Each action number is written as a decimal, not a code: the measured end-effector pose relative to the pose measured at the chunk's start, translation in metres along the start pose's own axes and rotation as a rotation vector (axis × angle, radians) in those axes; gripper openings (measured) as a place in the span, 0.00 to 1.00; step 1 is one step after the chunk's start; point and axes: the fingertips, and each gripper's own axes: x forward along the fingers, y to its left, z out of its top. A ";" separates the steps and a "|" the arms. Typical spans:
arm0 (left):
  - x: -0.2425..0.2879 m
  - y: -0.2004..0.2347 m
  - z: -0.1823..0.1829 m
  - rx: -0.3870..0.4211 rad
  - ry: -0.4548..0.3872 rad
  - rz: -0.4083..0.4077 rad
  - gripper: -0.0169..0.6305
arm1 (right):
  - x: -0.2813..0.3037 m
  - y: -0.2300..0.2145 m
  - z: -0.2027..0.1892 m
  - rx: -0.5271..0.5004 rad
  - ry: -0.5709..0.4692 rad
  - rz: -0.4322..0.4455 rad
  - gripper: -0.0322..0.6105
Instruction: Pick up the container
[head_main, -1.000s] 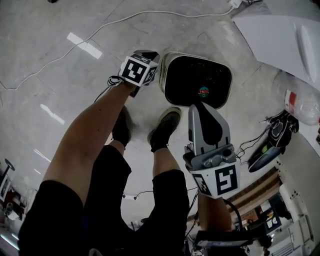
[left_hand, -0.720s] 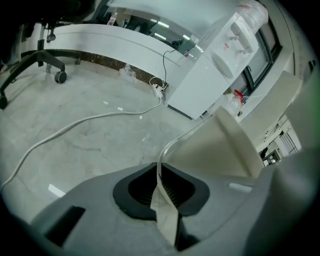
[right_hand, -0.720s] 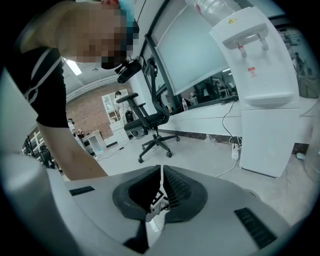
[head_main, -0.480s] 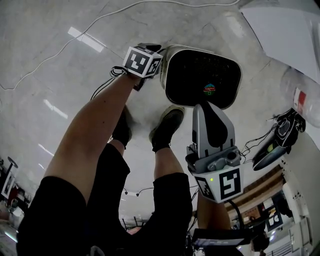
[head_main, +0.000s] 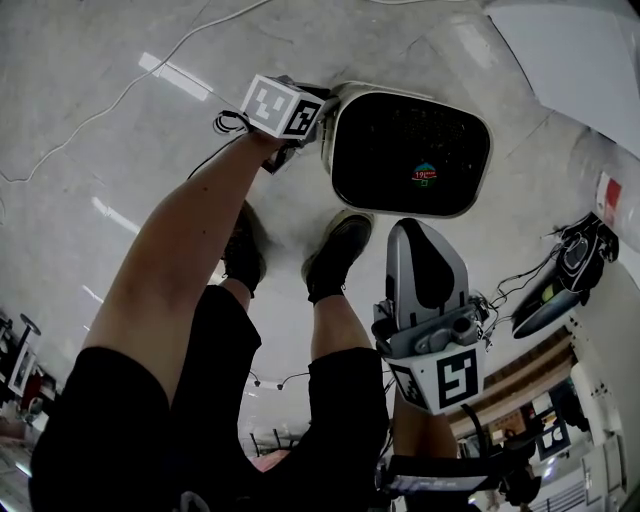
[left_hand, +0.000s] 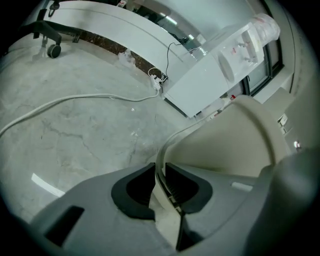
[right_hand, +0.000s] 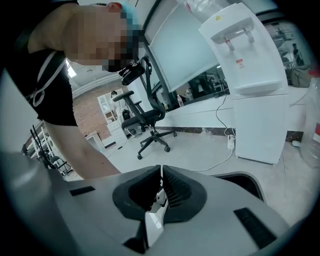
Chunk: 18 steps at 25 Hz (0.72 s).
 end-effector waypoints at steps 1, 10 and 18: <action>0.000 0.000 0.000 0.007 0.000 -0.003 0.14 | 0.001 0.000 0.000 0.002 -0.004 0.000 0.07; -0.031 -0.004 0.004 -0.043 -0.013 0.057 0.12 | 0.003 0.005 0.019 0.008 -0.010 0.015 0.07; -0.091 -0.028 0.019 -0.066 -0.082 0.084 0.12 | -0.009 0.021 0.036 -0.030 0.039 0.039 0.07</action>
